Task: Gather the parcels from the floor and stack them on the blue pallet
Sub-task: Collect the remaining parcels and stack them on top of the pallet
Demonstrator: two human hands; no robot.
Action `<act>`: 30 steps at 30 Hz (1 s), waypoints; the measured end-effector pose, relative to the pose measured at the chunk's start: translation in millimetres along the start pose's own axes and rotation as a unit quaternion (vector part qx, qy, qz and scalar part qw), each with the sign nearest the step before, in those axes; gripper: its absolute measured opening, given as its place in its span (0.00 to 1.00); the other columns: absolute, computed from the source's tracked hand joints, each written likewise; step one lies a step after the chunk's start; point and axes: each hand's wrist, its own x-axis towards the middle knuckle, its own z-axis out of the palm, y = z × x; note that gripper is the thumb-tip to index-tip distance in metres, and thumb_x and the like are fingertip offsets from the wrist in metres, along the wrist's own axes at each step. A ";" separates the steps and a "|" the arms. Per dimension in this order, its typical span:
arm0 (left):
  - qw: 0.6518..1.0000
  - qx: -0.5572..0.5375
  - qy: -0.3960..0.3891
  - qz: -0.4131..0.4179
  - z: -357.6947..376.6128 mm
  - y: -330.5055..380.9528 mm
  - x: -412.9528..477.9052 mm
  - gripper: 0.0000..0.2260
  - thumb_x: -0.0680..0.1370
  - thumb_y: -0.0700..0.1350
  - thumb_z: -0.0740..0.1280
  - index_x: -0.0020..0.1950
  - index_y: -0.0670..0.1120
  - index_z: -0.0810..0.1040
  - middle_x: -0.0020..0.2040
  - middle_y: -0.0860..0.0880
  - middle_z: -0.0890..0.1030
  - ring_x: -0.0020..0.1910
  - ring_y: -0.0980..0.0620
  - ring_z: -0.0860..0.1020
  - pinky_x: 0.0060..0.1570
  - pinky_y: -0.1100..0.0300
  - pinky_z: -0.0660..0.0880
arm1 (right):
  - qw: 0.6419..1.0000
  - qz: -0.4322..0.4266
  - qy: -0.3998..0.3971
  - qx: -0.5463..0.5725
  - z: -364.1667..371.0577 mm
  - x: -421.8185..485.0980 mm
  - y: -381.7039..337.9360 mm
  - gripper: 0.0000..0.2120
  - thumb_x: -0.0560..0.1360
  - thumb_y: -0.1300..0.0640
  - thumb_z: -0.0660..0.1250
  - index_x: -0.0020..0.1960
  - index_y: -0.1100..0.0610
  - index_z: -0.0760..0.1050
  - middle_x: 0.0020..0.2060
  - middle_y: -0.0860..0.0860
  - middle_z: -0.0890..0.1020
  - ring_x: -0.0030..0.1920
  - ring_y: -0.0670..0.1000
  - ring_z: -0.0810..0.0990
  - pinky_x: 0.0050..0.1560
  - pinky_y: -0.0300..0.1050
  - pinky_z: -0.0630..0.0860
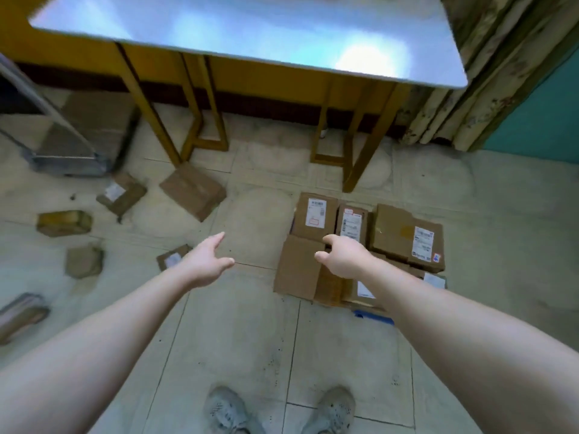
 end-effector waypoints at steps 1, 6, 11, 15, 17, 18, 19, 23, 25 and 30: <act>1.000 -0.005 0.007 -0.010 -22.8 -13.0 -16.1 0.32 0.77 0.48 0.67 0.77 0.48 0.56 0.76 0.45 0.60 0.73 0.48 0.61 0.71 0.56 0.58 | 1.000 -0.013 -0.003 -0.005 -6.6 -10.2 -24.1 0.28 0.79 0.44 0.59 0.75 0.53 0.60 0.72 0.54 0.67 0.70 0.57 0.67 0.66 0.52 0.68; 0.994 -0.048 0.074 -0.059 -128.0 -87.4 -89.7 0.31 0.77 0.48 0.67 0.76 0.49 0.56 0.76 0.46 0.58 0.69 0.49 0.66 0.66 0.54 0.63 | 0.995 -0.090 0.008 -0.028 -18.8 -51.1 -155.9 0.28 0.78 0.44 0.61 0.74 0.53 0.61 0.71 0.53 0.68 0.69 0.55 0.69 0.63 0.46 0.69; 0.985 -0.079 0.129 -0.084 -215.5 -164.0 -148.9 0.30 0.77 0.50 0.66 0.76 0.51 0.57 0.76 0.46 0.59 0.73 0.45 0.61 0.70 0.49 0.62 | 0.983 -0.169 -0.002 -0.070 -17.4 -77.8 -279.3 0.28 0.77 0.42 0.62 0.73 0.52 0.63 0.70 0.52 0.70 0.68 0.54 0.70 0.57 0.44 0.68; 0.974 -0.113 0.171 -0.099 -272.5 -215.3 -186.4 0.30 0.77 0.49 0.66 0.76 0.50 0.58 0.76 0.46 0.59 0.73 0.46 0.61 0.69 0.52 0.61 | 0.970 -0.225 -0.007 -0.094 -18.6 -88.4 -368.1 0.26 0.77 0.45 0.63 0.73 0.51 0.64 0.67 0.51 0.72 0.65 0.52 0.72 0.52 0.41 0.69; 0.968 -0.124 0.190 -0.110 -293.8 -239.6 -198.9 0.30 0.77 0.49 0.66 0.76 0.49 0.57 0.76 0.46 0.59 0.73 0.45 0.61 0.68 0.53 0.60 | 0.963 -0.246 -0.013 -0.109 -17.0 -87.9 -408.5 0.25 0.77 0.46 0.63 0.72 0.51 0.65 0.66 0.51 0.73 0.64 0.52 0.74 0.52 0.41 0.71; 0.964 -0.133 0.198 -0.119 -303.2 -252.0 -203.6 0.30 0.77 0.49 0.66 0.76 0.49 0.57 0.76 0.45 0.59 0.73 0.45 0.61 0.69 0.53 0.60 | 0.959 -0.256 -0.018 -0.120 -15.2 -86.2 -428.5 0.25 0.77 0.46 0.63 0.72 0.51 0.66 0.66 0.51 0.73 0.63 0.52 0.74 0.54 0.43 0.72; 0.960 -0.141 0.204 -0.130 -312.1 -264.3 -207.7 0.30 0.77 0.48 0.66 0.76 0.48 0.57 0.76 0.45 0.59 0.73 0.45 0.61 0.69 0.53 0.59 | 0.954 -0.266 -0.024 -0.134 -12.8 -84.5 -447.2 0.24 0.78 0.46 0.63 0.71 0.52 0.66 0.65 0.51 0.74 0.63 0.53 0.74 0.55 0.44 0.73; 0.941 -0.159 0.237 -0.180 -346.1 -315.8 -214.1 0.30 0.77 0.47 0.66 0.76 0.48 0.58 0.76 0.44 0.60 0.72 0.45 0.63 0.66 0.56 0.61 | 0.936 -0.308 -0.054 -0.165 0.5 -68.0 -519.0 0.23 0.78 0.47 0.63 0.71 0.53 0.68 0.65 0.52 0.74 0.63 0.54 0.74 0.56 0.44 0.72; 0.931 -0.170 0.254 -0.201 -367.1 -338.6 -212.7 0.30 0.77 0.48 0.66 0.76 0.49 0.58 0.75 0.45 0.61 0.69 0.46 0.66 0.61 0.58 0.63 | 0.927 -0.326 -0.062 -0.173 2.8 -54.0 -558.3 0.22 0.78 0.48 0.63 0.69 0.54 0.69 0.62 0.52 0.75 0.60 0.54 0.75 0.57 0.45 0.73; 0.905 -0.200 0.287 -0.240 -418.1 -384.7 -203.1 0.30 0.77 0.49 0.66 0.76 0.51 0.58 0.71 0.45 0.67 0.59 0.49 0.74 0.57 0.56 0.68 | 0.905 -0.357 -0.066 -0.221 15.1 -24.4 -651.9 0.21 0.78 0.46 0.62 0.68 0.55 0.70 0.58 0.52 0.77 0.56 0.54 0.76 0.55 0.47 0.75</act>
